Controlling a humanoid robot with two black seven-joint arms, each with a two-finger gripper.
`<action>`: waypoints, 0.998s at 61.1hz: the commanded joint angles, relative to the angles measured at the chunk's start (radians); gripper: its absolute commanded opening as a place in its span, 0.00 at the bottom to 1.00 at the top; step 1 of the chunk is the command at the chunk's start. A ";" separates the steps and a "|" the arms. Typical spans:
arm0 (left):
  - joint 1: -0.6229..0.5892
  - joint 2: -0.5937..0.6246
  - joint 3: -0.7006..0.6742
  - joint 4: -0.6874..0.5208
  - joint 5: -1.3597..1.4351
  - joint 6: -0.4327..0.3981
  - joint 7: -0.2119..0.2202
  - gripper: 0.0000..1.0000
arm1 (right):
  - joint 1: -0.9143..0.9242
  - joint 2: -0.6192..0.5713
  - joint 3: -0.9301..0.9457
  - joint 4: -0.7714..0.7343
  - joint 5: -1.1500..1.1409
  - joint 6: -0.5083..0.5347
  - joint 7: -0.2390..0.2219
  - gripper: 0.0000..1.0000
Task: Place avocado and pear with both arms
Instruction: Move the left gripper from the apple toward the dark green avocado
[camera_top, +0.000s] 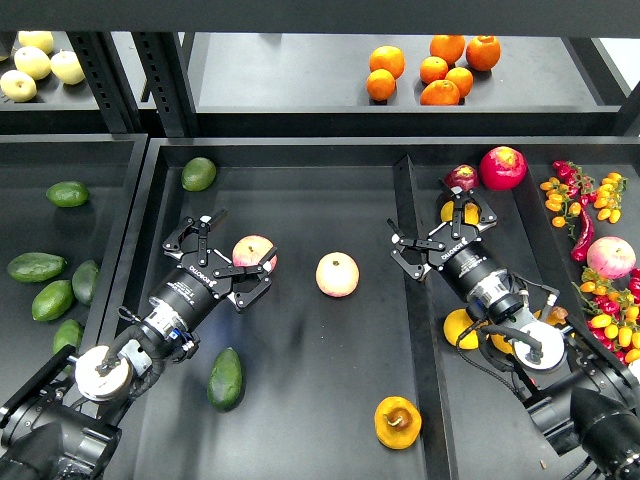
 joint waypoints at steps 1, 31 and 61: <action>-0.007 0.000 0.001 -0.003 -0.001 0.000 0.006 0.99 | 0.000 0.000 0.000 0.000 0.000 0.000 0.000 0.99; -0.030 0.000 -0.022 -0.004 -0.001 0.000 0.049 0.99 | -0.003 0.000 0.001 -0.001 0.000 0.000 0.002 0.99; -0.257 0.242 0.281 -0.003 -0.001 0.000 0.192 0.99 | -0.004 0.000 0.001 0.000 0.000 0.000 0.002 0.99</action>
